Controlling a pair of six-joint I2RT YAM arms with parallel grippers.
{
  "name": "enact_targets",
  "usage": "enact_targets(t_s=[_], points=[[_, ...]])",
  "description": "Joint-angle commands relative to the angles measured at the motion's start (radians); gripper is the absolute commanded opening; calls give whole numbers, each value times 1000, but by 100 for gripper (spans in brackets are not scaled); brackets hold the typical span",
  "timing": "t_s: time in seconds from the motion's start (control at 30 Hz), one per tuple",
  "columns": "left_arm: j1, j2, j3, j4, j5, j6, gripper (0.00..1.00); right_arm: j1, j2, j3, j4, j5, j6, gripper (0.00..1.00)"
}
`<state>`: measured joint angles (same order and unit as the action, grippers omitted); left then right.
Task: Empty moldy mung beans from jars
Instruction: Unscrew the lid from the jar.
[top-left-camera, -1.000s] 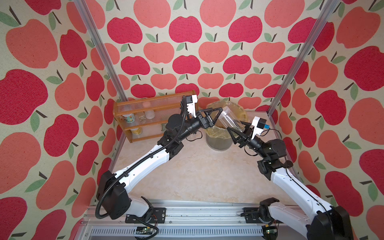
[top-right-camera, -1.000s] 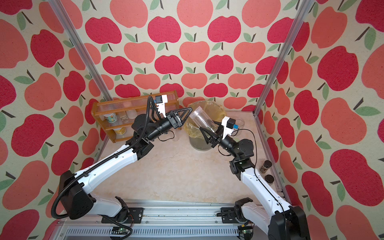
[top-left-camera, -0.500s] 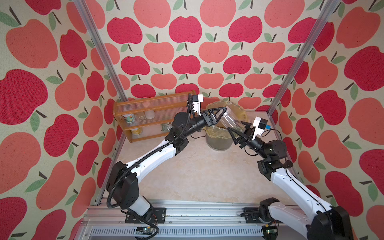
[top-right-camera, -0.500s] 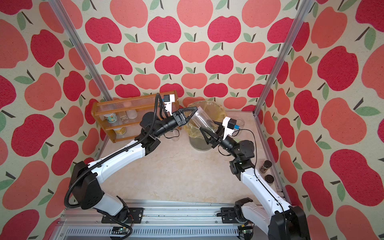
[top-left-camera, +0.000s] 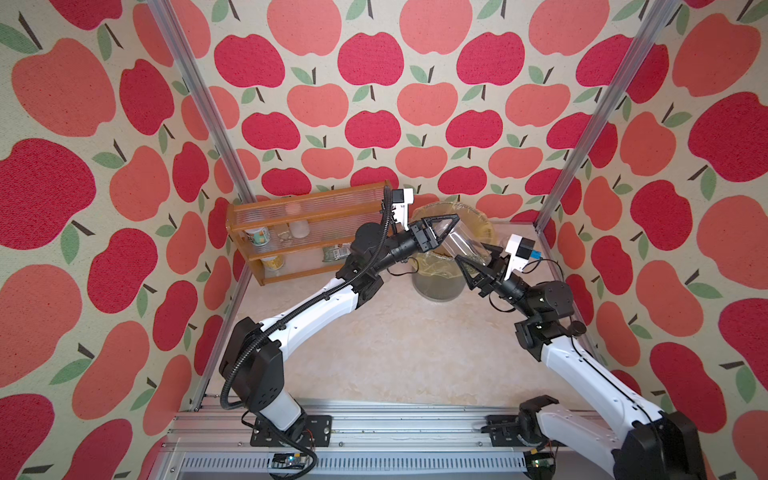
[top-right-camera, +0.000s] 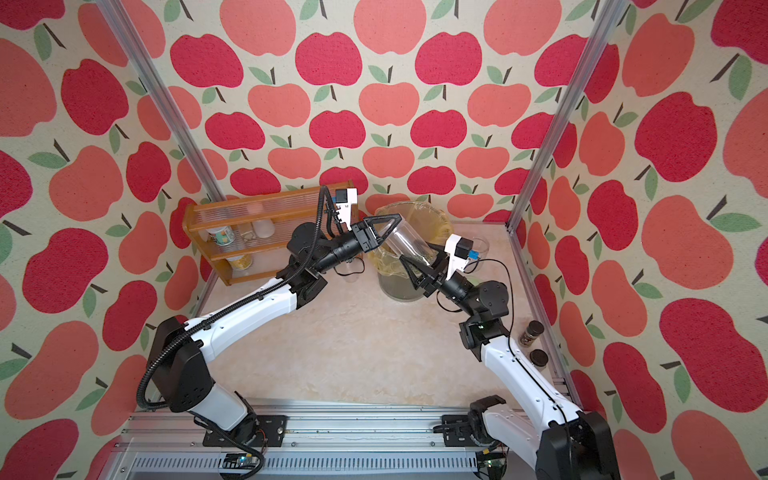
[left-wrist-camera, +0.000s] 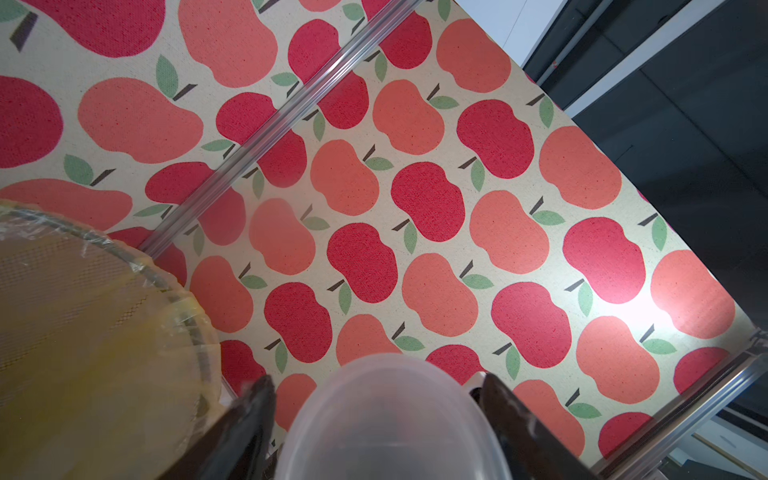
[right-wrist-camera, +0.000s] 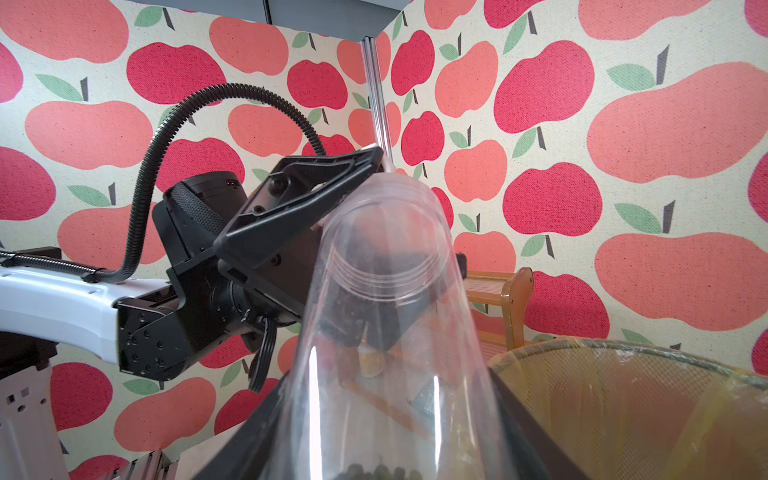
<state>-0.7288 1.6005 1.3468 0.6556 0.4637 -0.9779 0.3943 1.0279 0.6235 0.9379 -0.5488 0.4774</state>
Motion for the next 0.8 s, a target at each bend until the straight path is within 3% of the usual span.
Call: enact_targets(t_s=[0.0, 0.3, 0.6, 0.77], points=[[2, 29, 44, -7, 21, 5, 72, -3, -12, 4, 37, -10, -7, 50], [8, 41, 58, -49, 12, -13, 61, -3, -44, 27, -75, 15, -78, 49], [-17, 52, 204, -458, -101, 49, 56, 0, -104, 87, -365, 89, -324, 47], [-35, 101, 280, -585, -172, 60, 56, 3, -109, 125, -475, 125, -438, 47]])
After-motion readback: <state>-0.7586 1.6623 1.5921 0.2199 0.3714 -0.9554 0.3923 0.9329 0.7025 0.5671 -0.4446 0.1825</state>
